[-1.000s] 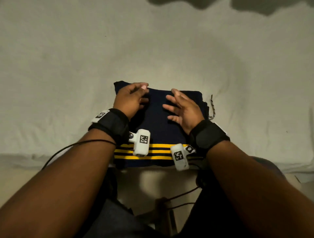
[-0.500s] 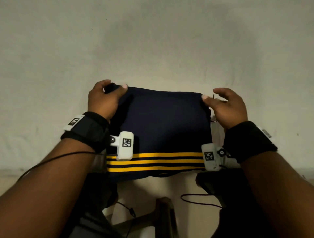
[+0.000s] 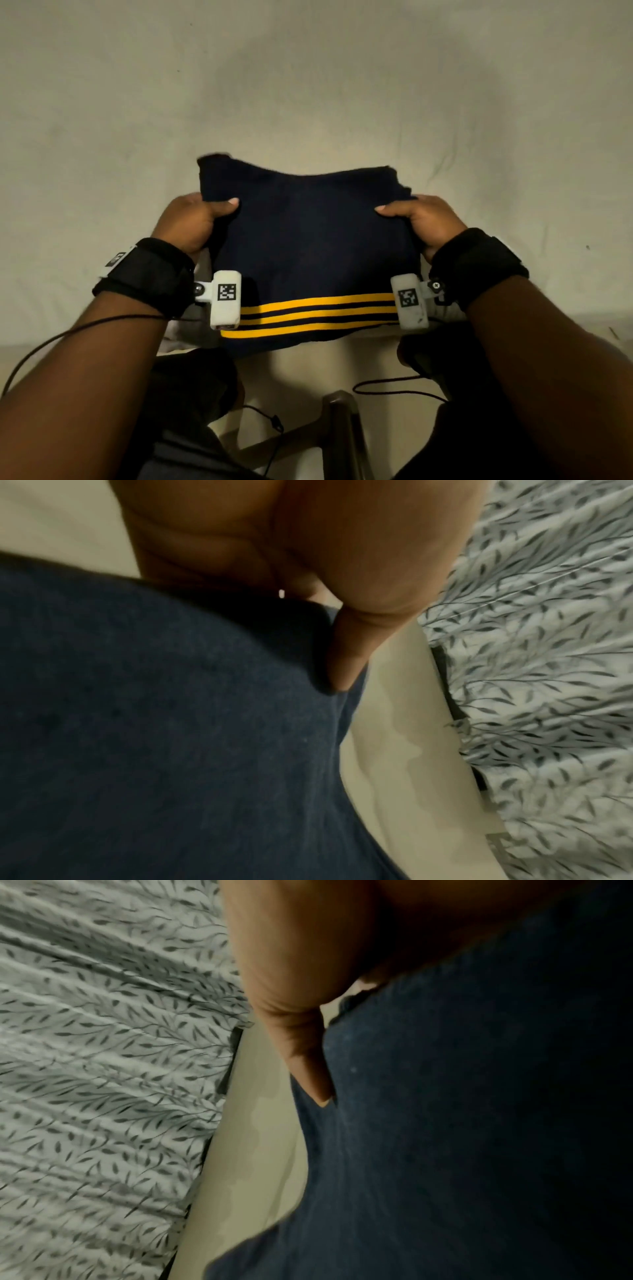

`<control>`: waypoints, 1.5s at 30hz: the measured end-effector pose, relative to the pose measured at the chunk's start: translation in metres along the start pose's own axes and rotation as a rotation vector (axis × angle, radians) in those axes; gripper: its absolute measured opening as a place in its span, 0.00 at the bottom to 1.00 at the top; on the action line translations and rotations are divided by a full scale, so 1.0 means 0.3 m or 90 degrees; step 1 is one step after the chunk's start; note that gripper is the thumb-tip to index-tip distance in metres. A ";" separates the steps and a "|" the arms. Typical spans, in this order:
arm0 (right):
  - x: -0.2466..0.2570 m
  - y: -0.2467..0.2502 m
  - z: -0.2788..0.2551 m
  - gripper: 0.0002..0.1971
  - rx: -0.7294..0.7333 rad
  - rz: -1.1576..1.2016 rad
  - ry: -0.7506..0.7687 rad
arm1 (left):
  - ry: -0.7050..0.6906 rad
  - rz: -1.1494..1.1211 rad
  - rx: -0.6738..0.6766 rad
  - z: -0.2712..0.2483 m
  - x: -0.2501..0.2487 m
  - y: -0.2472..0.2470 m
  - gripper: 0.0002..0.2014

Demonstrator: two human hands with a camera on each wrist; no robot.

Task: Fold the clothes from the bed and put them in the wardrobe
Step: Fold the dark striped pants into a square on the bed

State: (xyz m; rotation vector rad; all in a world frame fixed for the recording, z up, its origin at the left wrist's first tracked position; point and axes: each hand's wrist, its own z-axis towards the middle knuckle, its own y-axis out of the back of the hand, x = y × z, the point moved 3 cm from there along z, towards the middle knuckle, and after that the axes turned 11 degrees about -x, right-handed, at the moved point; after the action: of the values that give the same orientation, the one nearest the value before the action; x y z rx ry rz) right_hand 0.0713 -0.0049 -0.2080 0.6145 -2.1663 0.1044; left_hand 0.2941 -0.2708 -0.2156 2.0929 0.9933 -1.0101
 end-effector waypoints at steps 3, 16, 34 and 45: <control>0.111 0.018 -0.029 0.16 -0.026 0.079 0.184 | -0.194 -0.113 -0.070 -0.053 -0.127 0.044 0.09; 0.106 0.129 -0.036 0.31 0.231 -0.603 0.386 | -0.294 0.605 0.317 -0.074 -0.131 0.181 0.33; 0.047 0.070 0.136 0.24 -0.259 -0.383 0.284 | -0.424 0.813 0.138 -0.087 0.160 -0.234 0.65; -0.082 -0.191 -0.034 0.60 -0.010 -0.814 0.464 | -0.458 0.793 0.111 -0.099 0.076 -0.283 0.59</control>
State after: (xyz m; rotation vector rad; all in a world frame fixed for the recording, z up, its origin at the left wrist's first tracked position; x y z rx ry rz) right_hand 0.1178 -0.0426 -0.2284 1.5360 -0.8179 -0.3282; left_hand 0.2452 -0.1945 -0.2352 1.6985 -0.7213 -0.9722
